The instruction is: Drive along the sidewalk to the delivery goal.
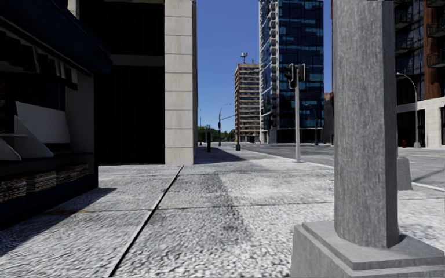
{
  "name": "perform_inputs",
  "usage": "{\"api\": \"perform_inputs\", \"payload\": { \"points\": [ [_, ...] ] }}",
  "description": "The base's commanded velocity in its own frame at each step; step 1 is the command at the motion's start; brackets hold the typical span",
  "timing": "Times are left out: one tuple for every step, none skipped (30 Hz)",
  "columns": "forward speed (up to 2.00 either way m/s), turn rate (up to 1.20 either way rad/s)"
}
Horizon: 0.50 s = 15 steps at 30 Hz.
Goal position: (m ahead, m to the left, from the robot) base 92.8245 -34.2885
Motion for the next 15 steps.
{"api": "perform_inputs", "payload": {
  "points": [
    [0.96, 1.04],
    [0.96, 1.04],
    [0.97, 1.04],
    [0.98, 1.04],
    [0.98, 1.04],
    [0.99, 1.05],
    [0.99, 1.05],
    [0.99, 1.05],
    [0.99, 1.05],
    [0.99, 1.05],
    [0.99, 1.05],
    [0.99, 1.05],
    [0.99, 1.05],
    [0.99, 1.05],
    [1.00, 1.05]
  ]
}}
